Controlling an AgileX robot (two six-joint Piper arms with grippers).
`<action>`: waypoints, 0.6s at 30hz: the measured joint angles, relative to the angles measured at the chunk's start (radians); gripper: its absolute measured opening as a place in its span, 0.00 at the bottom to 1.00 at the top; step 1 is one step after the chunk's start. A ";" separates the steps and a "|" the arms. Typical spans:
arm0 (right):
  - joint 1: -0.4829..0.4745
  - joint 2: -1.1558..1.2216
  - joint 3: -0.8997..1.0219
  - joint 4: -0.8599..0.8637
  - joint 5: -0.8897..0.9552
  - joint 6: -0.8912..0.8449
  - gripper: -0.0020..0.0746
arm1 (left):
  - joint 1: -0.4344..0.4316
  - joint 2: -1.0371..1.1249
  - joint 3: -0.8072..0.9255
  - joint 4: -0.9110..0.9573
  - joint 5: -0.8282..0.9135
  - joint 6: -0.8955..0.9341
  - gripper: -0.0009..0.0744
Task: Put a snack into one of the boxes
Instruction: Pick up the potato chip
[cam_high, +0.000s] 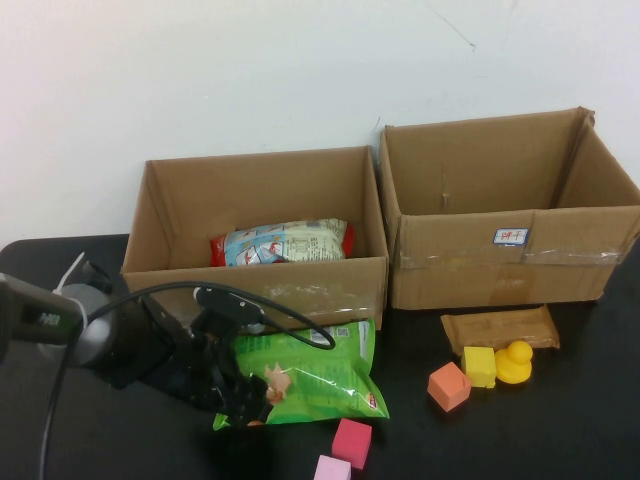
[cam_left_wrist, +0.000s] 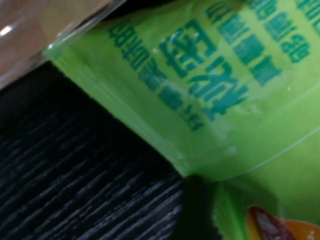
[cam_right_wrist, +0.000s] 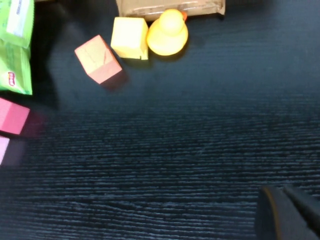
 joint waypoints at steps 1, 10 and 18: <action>0.000 0.000 0.000 0.003 0.000 0.000 0.02 | 0.000 0.003 0.000 0.000 -0.004 0.000 0.64; 0.000 0.000 0.000 0.017 0.000 0.000 0.02 | -0.002 -0.001 -0.006 -0.003 0.028 -0.004 0.09; 0.000 0.000 0.000 0.030 0.000 0.000 0.02 | -0.002 -0.044 -0.010 -0.006 0.179 -0.060 0.03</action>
